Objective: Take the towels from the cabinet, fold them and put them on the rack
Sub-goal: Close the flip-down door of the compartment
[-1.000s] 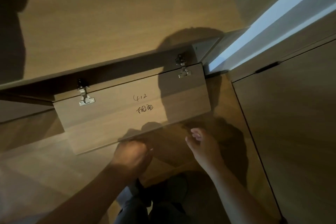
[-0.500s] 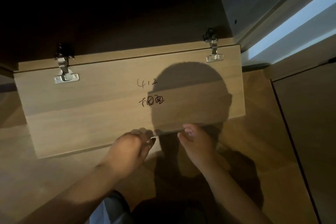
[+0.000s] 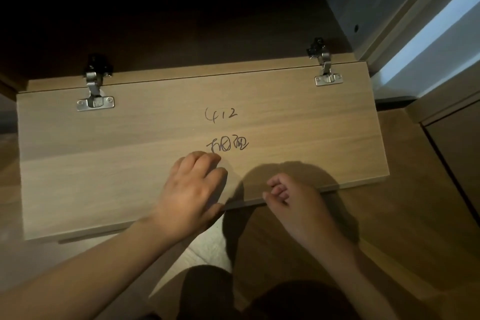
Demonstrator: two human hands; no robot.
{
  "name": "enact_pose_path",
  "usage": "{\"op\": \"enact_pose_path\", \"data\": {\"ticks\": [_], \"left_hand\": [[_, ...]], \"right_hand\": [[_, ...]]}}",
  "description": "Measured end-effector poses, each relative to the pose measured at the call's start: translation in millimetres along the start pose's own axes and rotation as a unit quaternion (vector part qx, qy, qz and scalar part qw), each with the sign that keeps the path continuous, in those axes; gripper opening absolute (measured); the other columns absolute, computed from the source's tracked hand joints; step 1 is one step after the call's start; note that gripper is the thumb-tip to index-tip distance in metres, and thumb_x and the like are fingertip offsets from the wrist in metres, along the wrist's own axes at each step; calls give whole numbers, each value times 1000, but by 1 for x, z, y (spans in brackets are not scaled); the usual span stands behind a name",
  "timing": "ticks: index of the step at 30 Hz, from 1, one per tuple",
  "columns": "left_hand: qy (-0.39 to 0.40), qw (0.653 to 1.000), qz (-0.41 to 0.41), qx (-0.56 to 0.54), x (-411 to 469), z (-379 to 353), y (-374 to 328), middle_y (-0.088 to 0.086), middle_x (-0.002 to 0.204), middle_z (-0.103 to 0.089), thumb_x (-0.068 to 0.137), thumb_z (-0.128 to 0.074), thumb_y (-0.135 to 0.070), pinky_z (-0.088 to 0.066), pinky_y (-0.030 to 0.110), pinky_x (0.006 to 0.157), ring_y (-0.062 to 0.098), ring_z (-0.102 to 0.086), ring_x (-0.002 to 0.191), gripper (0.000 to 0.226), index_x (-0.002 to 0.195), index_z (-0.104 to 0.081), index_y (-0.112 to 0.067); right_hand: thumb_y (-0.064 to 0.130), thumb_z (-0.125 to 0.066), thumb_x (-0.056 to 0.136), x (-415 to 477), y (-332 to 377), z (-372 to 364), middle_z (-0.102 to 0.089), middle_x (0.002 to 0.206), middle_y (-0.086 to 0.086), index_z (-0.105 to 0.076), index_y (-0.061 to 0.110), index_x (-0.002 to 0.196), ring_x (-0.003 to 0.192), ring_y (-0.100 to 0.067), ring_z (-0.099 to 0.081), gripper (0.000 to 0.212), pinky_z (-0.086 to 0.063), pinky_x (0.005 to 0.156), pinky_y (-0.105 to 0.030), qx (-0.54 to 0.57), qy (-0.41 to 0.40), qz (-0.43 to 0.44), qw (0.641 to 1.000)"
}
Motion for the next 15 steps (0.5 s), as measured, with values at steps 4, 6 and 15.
{"op": "enact_pose_path", "data": {"ticks": [4, 6, 15], "left_hand": [[52, 996, 56, 54, -5, -16, 13, 17, 159, -19, 73, -71, -57, -18, 61, 115, 41, -14, 146, 95, 149, -33, -16], [58, 994, 57, 78, -7, -27, 17, 13, 162, -3, 74, -72, -55, -7, 60, 117, 38, 0, 148, 103, 154, -17, -20], [81, 988, 84, 105, -7, -45, 24, 5, 149, 40, 77, -71, -50, 7, 65, 112, 40, 27, 142, 117, 152, 15, -27]], "right_hand": [[39, -66, 87, -10, 9, 10, -43, 125, 15, -52, 33, 125, 120, -3, -40, 41, -36, 92, -16, -95, -58, 59, 992], [41, -68, 85, -12, 10, 4, -32, 146, 8, -46, 33, 136, 139, -11, -26, 56, -29, 108, -27, -148, -58, 82, 984], [43, -67, 87, 1, 6, -12, 5, 165, 5, -18, 38, 153, 151, -20, 9, 83, 4, 117, -40, -185, -8, 103, 977]]}}
Point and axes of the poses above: each hand's wrist, its own x-axis towards the middle knuckle, its own z-axis out of the back of the hand, y = z × x, the point moved 10 cm from there along x, towards the middle knuckle
